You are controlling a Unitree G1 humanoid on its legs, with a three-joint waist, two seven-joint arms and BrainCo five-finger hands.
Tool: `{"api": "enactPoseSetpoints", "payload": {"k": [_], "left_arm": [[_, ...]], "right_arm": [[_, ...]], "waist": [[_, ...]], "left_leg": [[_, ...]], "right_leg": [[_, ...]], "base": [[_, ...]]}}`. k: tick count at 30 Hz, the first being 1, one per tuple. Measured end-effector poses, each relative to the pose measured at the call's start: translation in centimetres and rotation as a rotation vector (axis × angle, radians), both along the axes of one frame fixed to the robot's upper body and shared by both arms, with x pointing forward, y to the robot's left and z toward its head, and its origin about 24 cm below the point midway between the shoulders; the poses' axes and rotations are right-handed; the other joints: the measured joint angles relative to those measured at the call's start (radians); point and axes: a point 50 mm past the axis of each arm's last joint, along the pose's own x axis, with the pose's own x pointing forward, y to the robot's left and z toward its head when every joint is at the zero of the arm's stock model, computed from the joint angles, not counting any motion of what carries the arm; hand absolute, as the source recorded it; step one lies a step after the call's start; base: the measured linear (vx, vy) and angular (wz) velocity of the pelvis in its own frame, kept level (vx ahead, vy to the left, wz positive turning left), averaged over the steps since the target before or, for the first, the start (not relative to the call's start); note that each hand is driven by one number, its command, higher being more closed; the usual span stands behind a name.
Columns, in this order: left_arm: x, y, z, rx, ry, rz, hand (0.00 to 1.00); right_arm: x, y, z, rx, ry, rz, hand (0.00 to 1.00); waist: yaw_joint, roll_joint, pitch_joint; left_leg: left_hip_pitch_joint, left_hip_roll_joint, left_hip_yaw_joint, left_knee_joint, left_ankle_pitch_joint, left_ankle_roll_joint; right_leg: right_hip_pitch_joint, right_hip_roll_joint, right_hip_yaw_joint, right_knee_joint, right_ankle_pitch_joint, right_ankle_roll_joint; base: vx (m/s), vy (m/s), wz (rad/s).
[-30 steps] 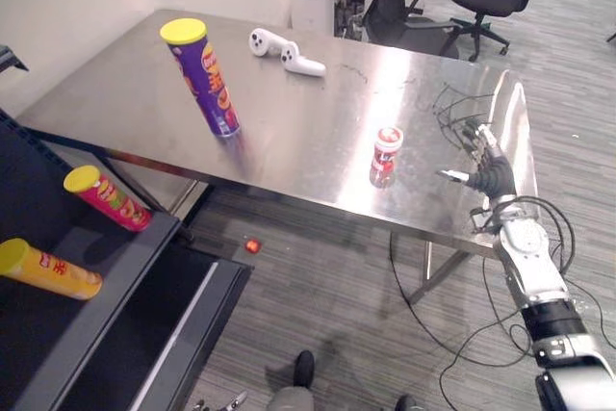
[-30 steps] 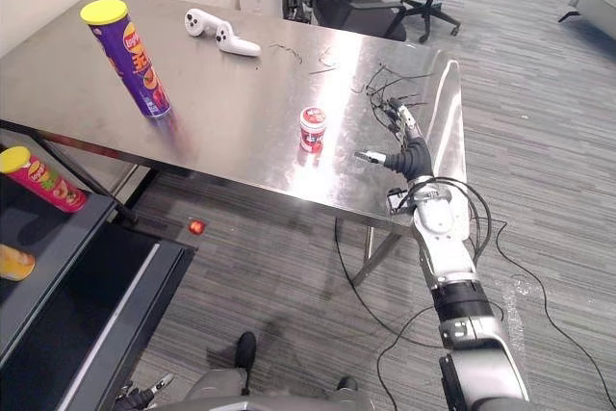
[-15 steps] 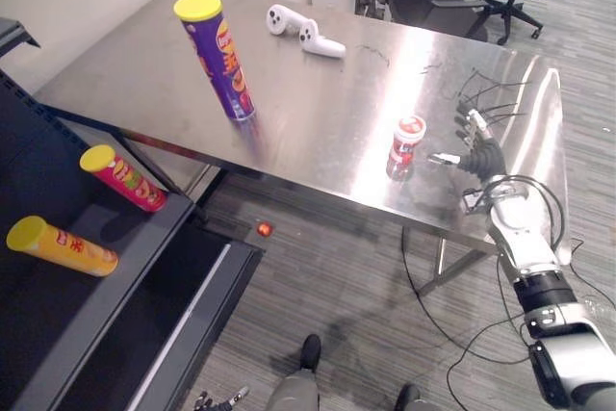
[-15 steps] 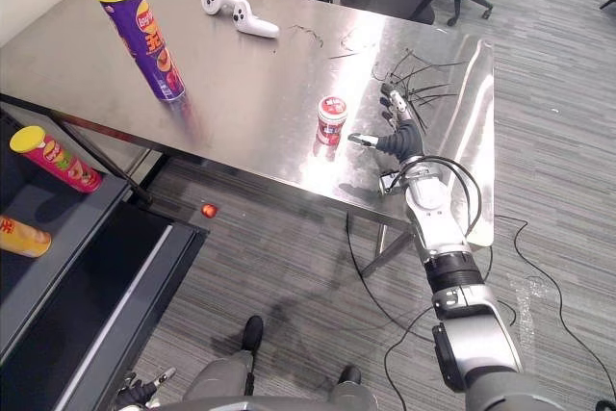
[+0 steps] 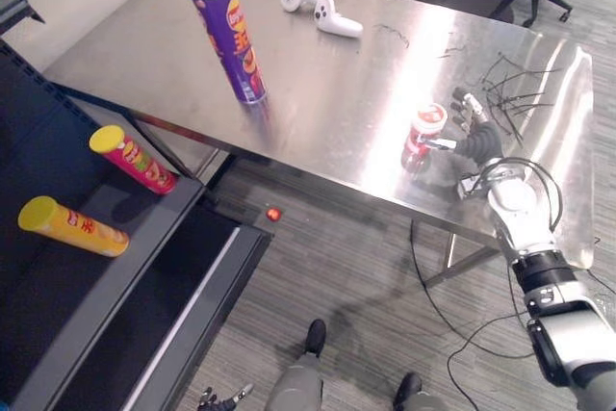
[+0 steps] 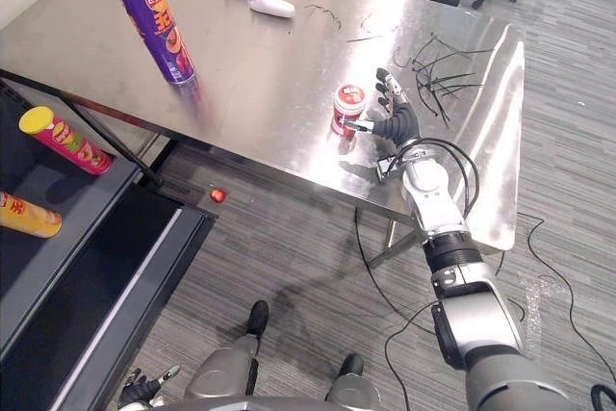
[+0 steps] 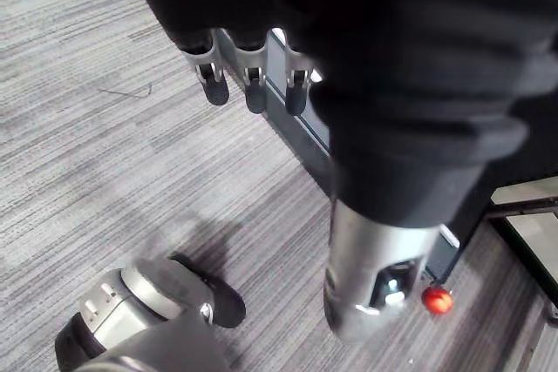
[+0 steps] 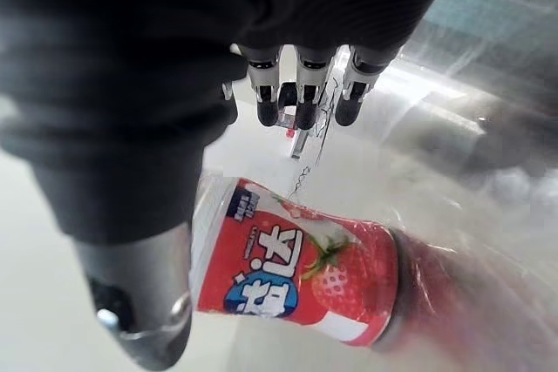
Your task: Put the gum and the chips on the shelf.
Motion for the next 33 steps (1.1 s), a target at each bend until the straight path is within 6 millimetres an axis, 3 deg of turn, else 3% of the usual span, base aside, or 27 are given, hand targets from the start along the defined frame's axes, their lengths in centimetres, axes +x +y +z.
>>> {"api": "enactPoseSetpoints", "payload": {"k": [16, 17, 33], "left_arm": [[0.1, -0.2, 0.0, -0.003, 0.001, -0.012, 0.0], [0.1, -0.2, 0.0, -0.004, 0.001, -0.015, 0.0], [0.8, -0.3, 0.2, -0.003, -0.029, -0.028, 0.0]], "right_arm": [[0.7, 0.7, 0.7, -0.021, -0.001, 0.018, 0.0], [0.7, 0.8, 0.7, -0.022, 0.0, 0.02, 1.0], [0.7, 1.3, 1.3, -0.049, -0.015, 0.059, 1.0]], "waist": [[0.008, 0.005, 0.028], [0.009, 0.005, 0.028], [0.028, 0.003, 0.045]], "left_leg": [[-0.009, -0.002, -0.019, 0.0, 0.01, -0.001], [-0.01, -0.002, -0.02, 0.0, 0.01, -0.001], [-0.027, -0.002, -0.026, 0.0, 0.015, -0.003]], "right_leg": [[0.0, 0.0, -0.013, 0.005, -0.002, -0.002], [0.0, 0.0, -0.014, 0.005, -0.002, -0.002], [-0.016, 0.001, -0.019, 0.01, -0.002, -0.001]], "base": [[0.0, -0.001, 0.03], [0.0, 0.0, 0.0], [0.0, -0.001, 0.0]]}}
